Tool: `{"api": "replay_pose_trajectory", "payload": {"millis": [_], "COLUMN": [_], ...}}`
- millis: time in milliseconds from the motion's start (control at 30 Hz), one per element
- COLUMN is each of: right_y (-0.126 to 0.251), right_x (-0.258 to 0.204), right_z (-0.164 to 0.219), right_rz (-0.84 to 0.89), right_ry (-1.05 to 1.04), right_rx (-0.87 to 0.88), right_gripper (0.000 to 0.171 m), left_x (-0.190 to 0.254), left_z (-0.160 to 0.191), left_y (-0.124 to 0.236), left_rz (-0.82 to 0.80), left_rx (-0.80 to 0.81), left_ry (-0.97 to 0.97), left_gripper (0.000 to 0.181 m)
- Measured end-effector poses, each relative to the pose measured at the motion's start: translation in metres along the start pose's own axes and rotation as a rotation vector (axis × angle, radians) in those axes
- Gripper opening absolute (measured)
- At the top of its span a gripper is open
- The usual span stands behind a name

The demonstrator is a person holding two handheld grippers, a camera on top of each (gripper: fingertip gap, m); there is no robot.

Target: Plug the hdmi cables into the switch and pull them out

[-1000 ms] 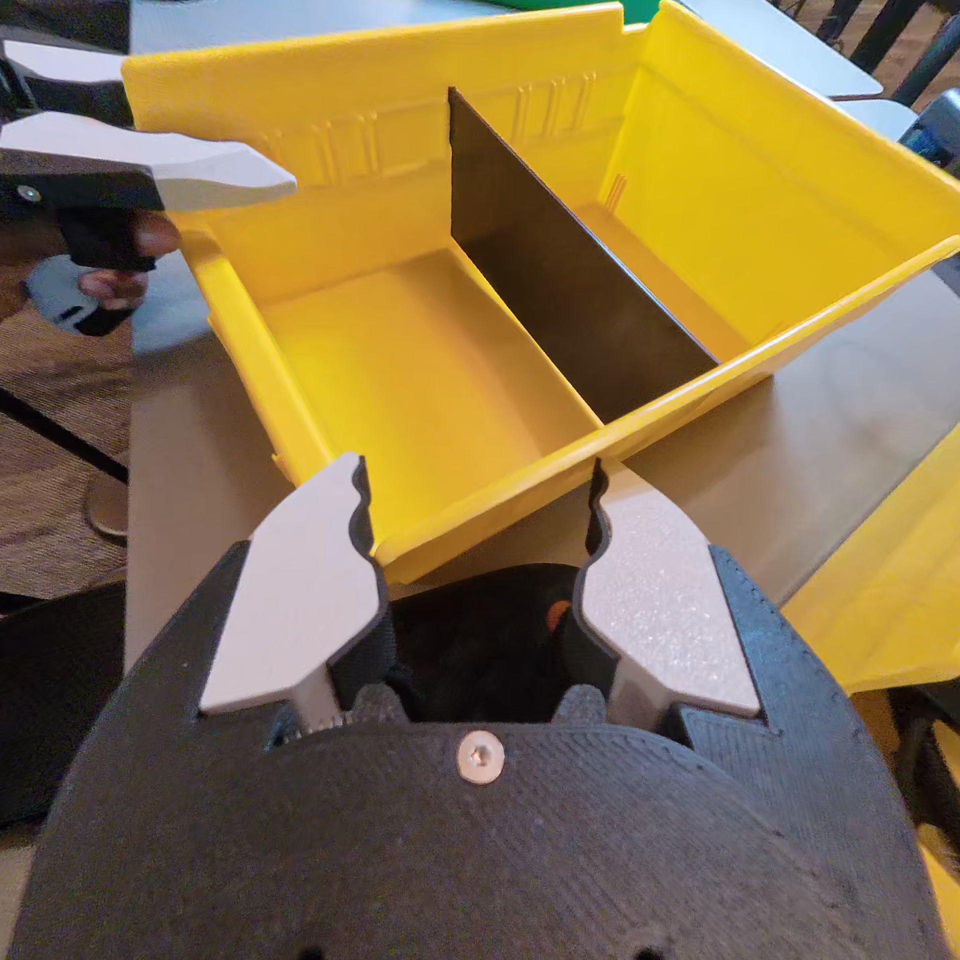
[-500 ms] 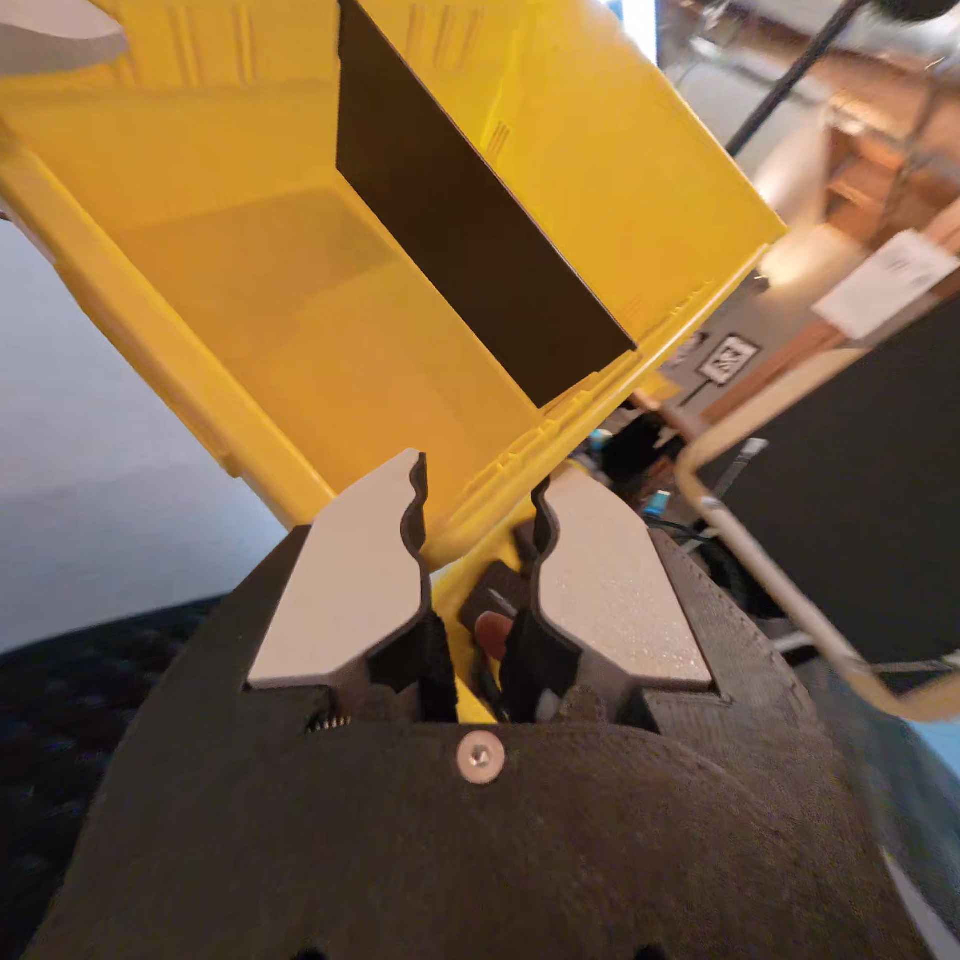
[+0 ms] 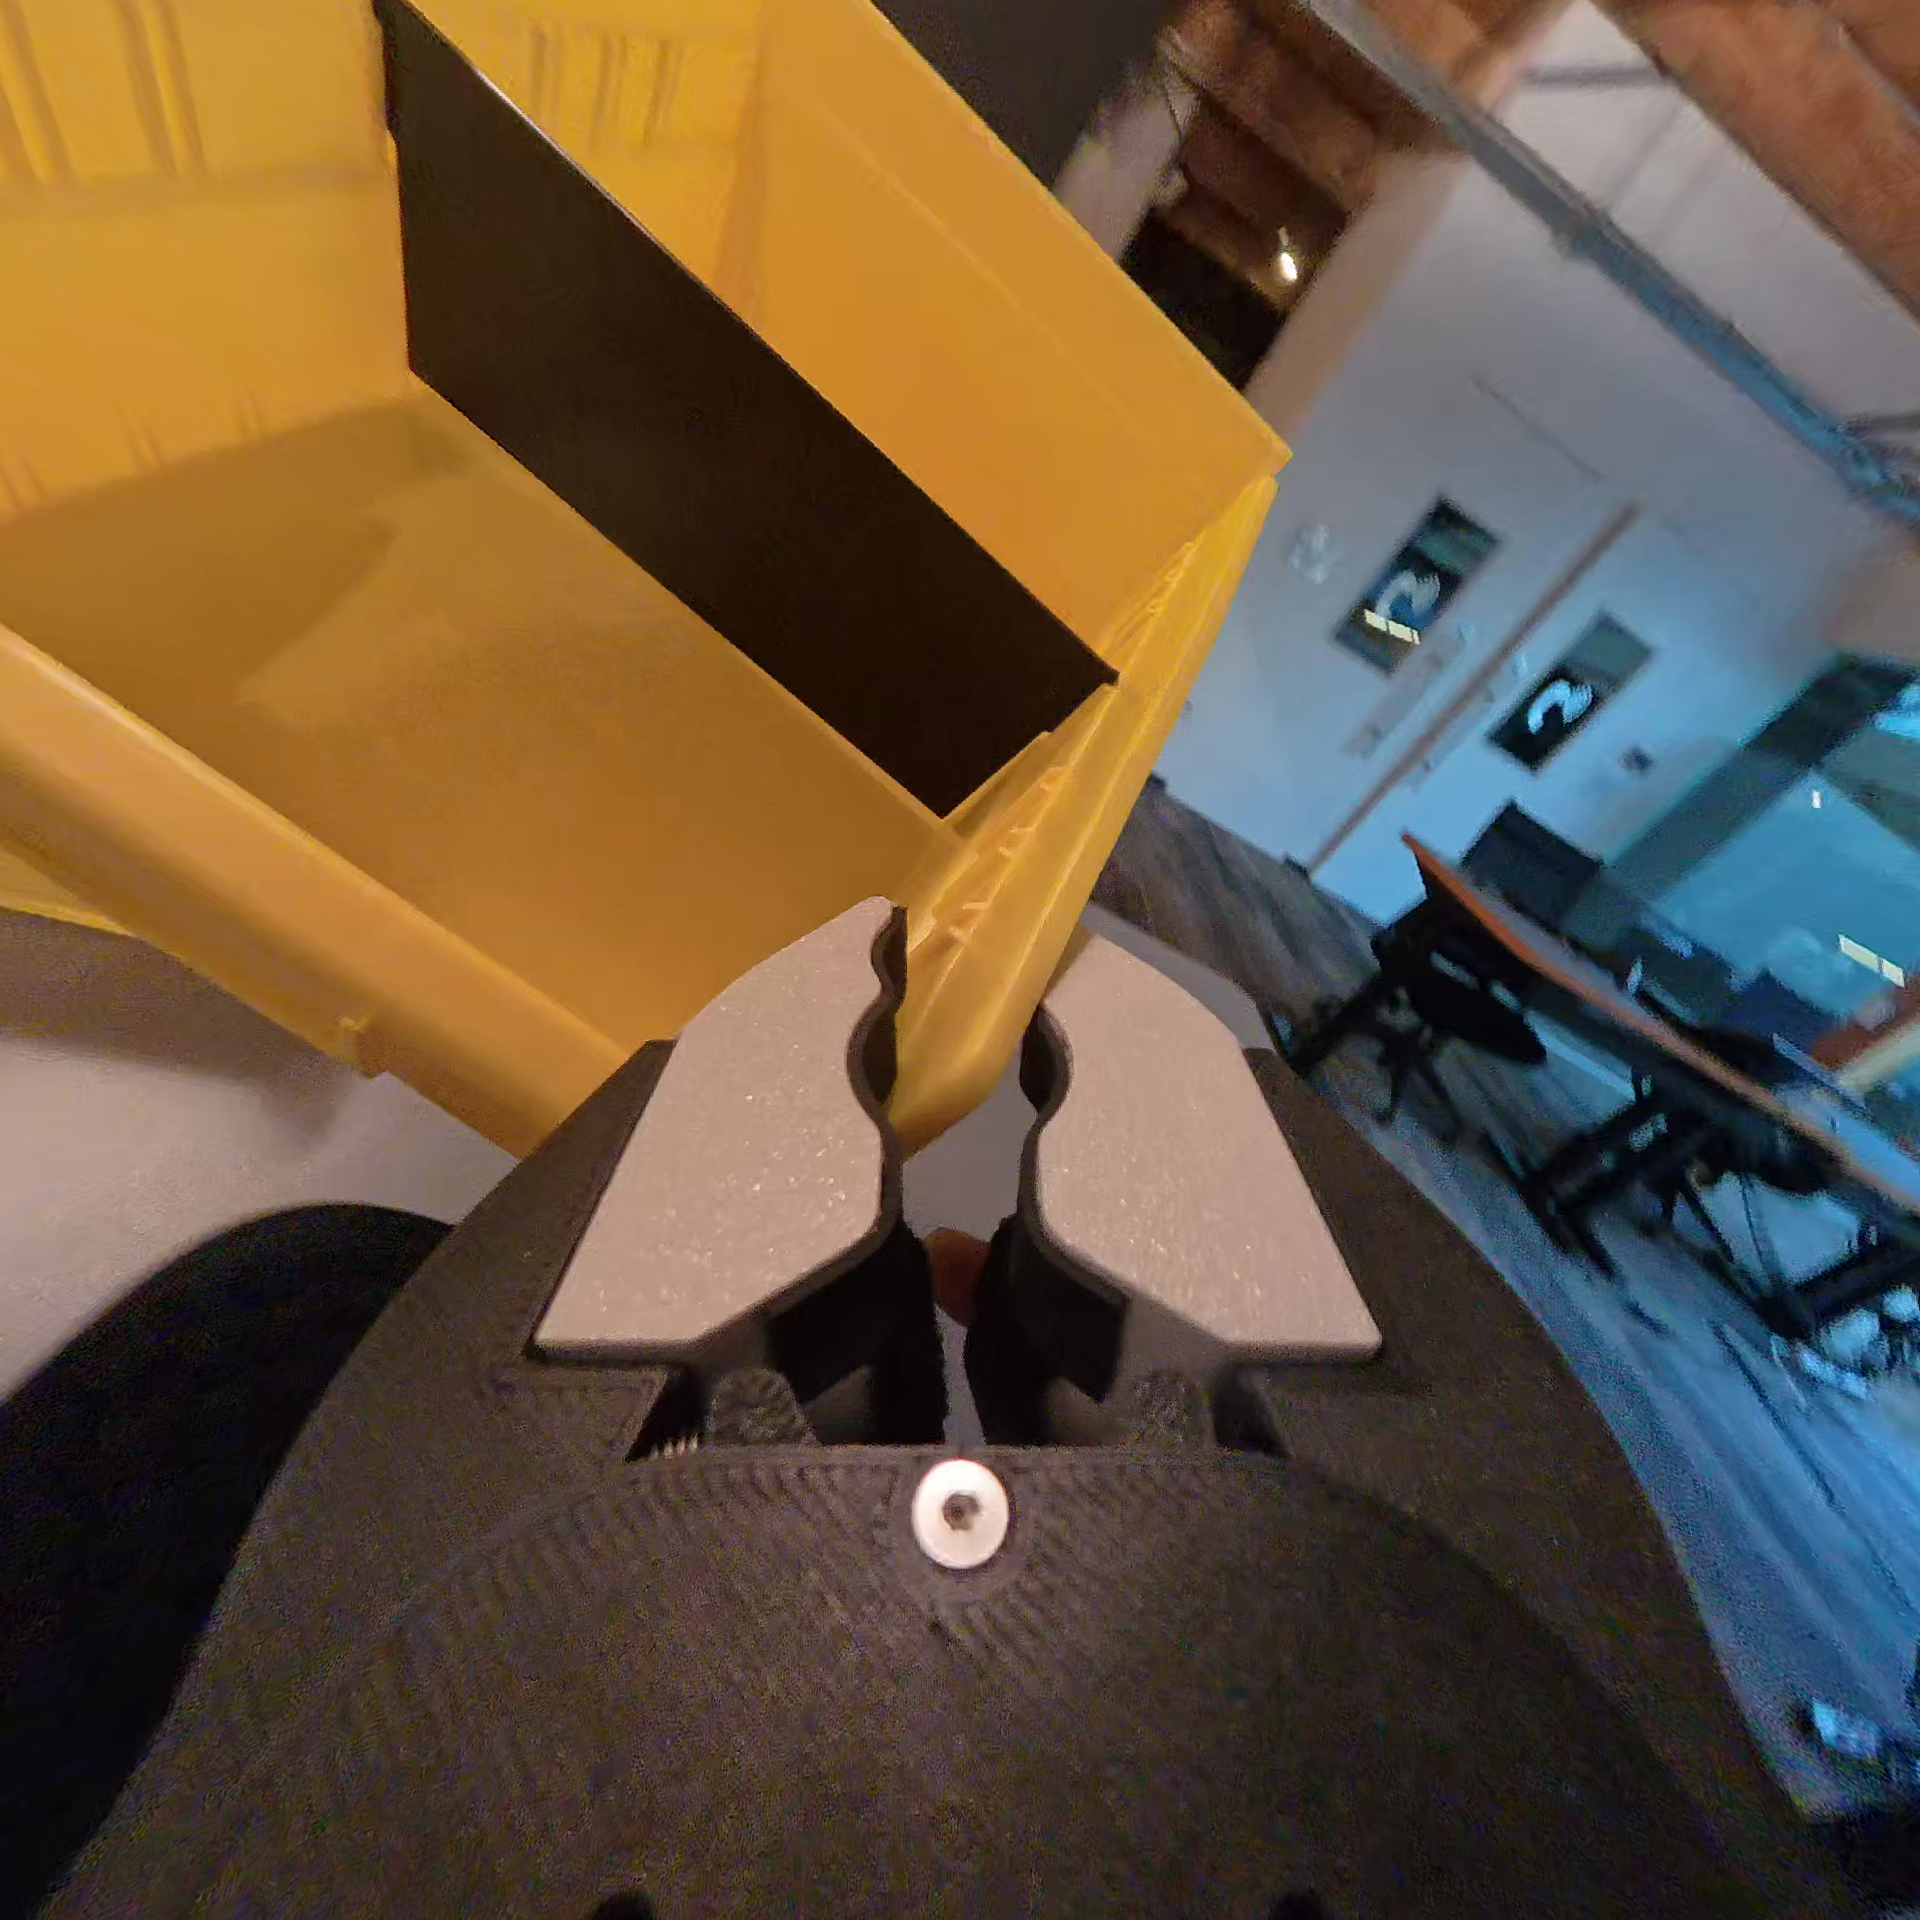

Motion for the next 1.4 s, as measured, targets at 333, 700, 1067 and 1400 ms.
{"api": "replay_pose_trajectory", "payload": {"millis": [333, 700, 1067, 1400], "right_y": [-0.013, -0.02, 0.001, 0.004], "right_x": [0.029, 0.012, 0.027, -0.035], "right_z": [0.135, 0.161, 0.14, 0.112], "right_rz": [0.002, -0.065, -0.071, -0.368], "right_ry": [-0.079, -0.05, 0.081, 0.342], "right_rx": [-0.329, -0.408, -0.09, 0.075], "right_gripper": [0.018, 0.021, 0.055, 0.064], "left_x": [0.075, 0.073, 0.03, -0.103], "left_z": [0.106, 0.146, 0.049, 0.16], "left_y": [-0.092, -0.094, -0.01, 0.026], "left_rz": [0.172, 0.269, 0.425, 0.186], "left_rx": [-0.273, -0.461, -0.36, -0.91], "left_ry": [0.065, 0.085, -0.324, -0.733], "left_gripper": [0.011, 0.018, 0.073, 0.042]}}
Point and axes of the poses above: each gripper's, where its closed fingertips meet, y back along the fingers, z out of its underside, x = y × z across the jaws, the point moved 5 cm from there along y, back along the fingers, and after that the axes turned 14 degrees about y, right-handed, at the moved point
